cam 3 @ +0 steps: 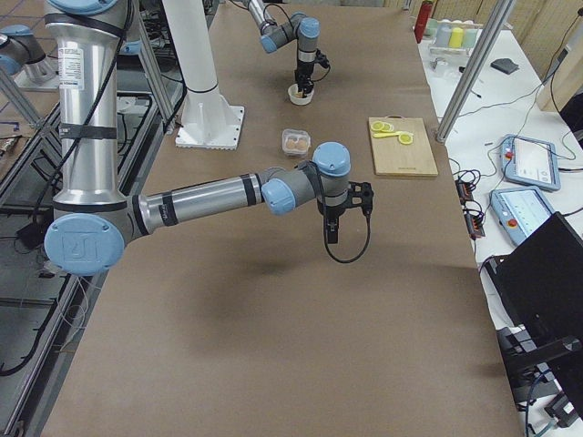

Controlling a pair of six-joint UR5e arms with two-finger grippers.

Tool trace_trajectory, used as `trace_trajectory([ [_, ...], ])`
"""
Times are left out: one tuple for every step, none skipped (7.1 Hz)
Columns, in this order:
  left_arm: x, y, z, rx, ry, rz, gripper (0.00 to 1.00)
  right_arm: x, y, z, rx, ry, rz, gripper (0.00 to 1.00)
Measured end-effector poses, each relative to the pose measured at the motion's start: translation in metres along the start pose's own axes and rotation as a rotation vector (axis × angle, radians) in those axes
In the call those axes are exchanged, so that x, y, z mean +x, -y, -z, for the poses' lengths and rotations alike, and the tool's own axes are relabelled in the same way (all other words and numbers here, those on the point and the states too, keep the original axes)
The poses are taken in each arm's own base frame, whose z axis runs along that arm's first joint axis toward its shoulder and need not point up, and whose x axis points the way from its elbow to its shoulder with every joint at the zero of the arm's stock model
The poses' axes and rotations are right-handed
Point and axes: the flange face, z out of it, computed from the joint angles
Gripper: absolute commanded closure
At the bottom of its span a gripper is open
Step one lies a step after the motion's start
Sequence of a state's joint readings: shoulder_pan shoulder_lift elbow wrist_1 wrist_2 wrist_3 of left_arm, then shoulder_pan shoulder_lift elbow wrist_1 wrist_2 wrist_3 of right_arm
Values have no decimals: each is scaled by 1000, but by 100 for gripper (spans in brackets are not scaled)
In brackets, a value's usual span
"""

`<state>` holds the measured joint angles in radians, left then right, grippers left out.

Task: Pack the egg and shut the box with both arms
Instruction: 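Grasp the brown egg with the left gripper and lift it from the bowl, then carry the egg with the left gripper to the clear egg box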

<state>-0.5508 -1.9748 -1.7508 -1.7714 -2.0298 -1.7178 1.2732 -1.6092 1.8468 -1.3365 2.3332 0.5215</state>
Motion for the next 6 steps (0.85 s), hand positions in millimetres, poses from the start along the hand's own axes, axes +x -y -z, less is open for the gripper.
trace_trajectory([
  [2, -2, 9, 1, -18, -10, 100, 0, 0, 0, 0, 1, 1, 0],
  [5, -2, 27, 14, -51, -43, 100, 0, 0, 0, 0, 1, 0, 0],
  [10, -1, 48, 65, -95, -109, 100, 0, -1, 0, 0, 1, 0, 0],
  [18, -2, 66, 138, -138, -188, 100, 0, -1, 0, 0, 1, 0, 0],
  [31, -7, 84, 197, -180, -300, 100, 0, -1, 0, 0, 1, 0, 0],
  [46, -16, 98, 243, -240, -415, 100, 0, -1, 0, 0, 2, 0, 0],
])
